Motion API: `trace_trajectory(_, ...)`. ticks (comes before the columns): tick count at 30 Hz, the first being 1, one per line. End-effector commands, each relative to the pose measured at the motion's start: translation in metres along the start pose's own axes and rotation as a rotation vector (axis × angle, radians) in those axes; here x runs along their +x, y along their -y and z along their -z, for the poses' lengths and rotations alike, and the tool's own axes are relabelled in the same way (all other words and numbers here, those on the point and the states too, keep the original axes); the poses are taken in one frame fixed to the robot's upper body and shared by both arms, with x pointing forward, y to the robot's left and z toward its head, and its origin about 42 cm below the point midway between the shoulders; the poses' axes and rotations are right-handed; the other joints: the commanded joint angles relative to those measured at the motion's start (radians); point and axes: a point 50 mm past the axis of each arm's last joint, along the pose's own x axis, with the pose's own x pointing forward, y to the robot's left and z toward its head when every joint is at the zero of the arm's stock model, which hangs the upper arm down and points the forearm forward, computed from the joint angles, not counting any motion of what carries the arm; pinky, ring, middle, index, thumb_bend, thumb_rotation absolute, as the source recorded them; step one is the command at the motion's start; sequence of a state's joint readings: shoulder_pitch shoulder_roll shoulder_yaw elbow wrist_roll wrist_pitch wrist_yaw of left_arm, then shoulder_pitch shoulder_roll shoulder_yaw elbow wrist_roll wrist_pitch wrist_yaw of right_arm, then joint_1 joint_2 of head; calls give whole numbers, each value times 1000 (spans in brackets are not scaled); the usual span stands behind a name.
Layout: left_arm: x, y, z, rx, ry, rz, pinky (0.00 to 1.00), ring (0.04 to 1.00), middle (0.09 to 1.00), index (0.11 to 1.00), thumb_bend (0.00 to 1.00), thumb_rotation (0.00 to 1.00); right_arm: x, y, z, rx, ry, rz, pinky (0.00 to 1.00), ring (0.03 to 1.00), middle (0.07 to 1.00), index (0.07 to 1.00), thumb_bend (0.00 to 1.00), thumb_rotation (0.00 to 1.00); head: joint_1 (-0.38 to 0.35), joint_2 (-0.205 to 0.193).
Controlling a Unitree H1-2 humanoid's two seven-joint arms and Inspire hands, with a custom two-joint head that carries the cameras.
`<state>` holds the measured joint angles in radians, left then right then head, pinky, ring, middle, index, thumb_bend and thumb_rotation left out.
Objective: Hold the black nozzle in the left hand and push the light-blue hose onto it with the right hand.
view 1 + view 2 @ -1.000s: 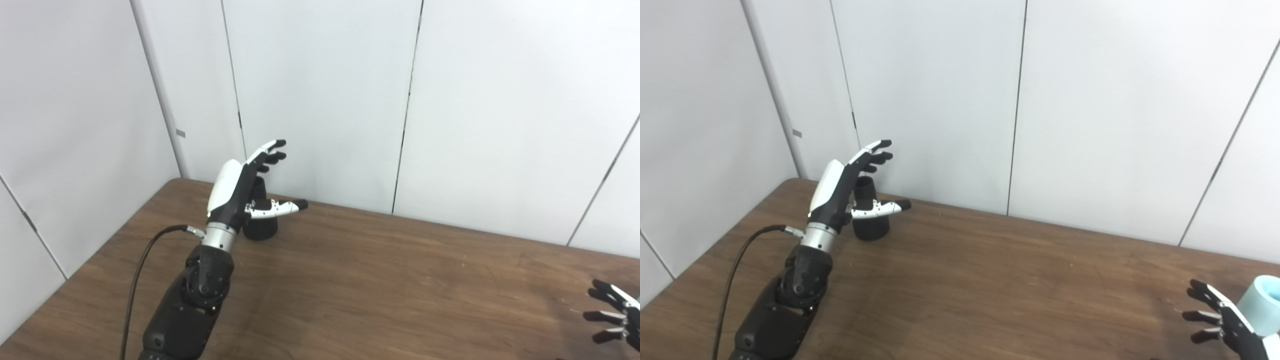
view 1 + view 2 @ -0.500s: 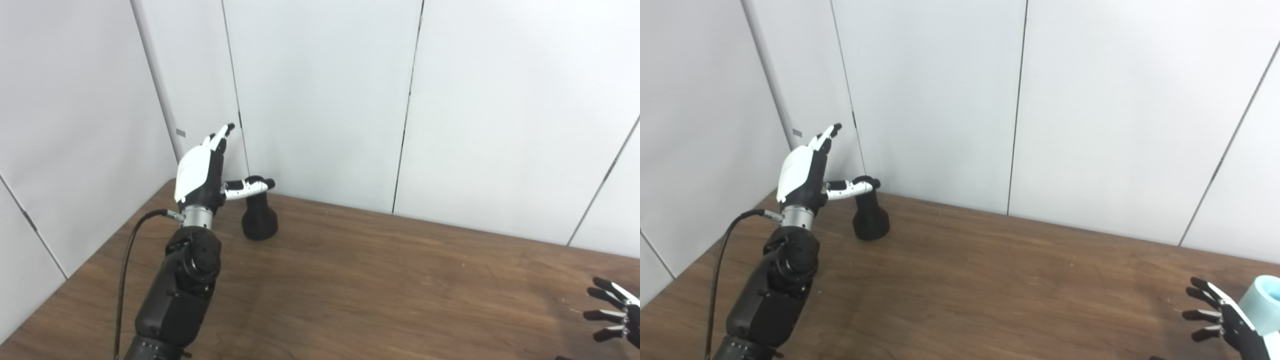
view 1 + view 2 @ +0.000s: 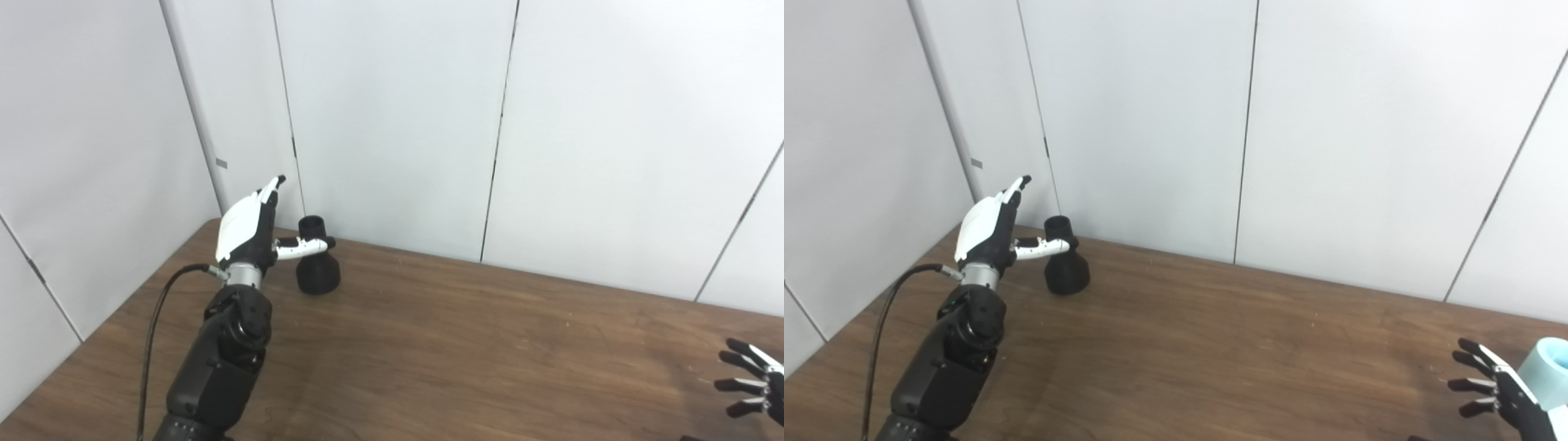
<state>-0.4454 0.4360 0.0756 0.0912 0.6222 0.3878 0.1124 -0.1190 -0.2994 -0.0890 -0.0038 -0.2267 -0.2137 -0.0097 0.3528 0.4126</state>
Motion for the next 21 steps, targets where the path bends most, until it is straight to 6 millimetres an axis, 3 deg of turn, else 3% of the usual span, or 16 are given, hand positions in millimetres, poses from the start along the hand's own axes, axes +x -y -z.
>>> trace_trajectory(1,11,-18,-10,42,19,-44,1000,1000,938,959,1000,416,13,14,-16,-12,94,25,480,649,798,843,717,54,1,0)
trace_trajectory(13,15,-4,6,94,-71,49,1000,983,911,918,1000,449,13,15,-20,-13,101,23,479,648,794,837,716,61,-3,18)
trace_trajectory(21,11,6,6,165,-57,74,1000,919,894,879,1000,446,12,14,-22,-18,113,39,468,634,784,824,717,87,-6,24)
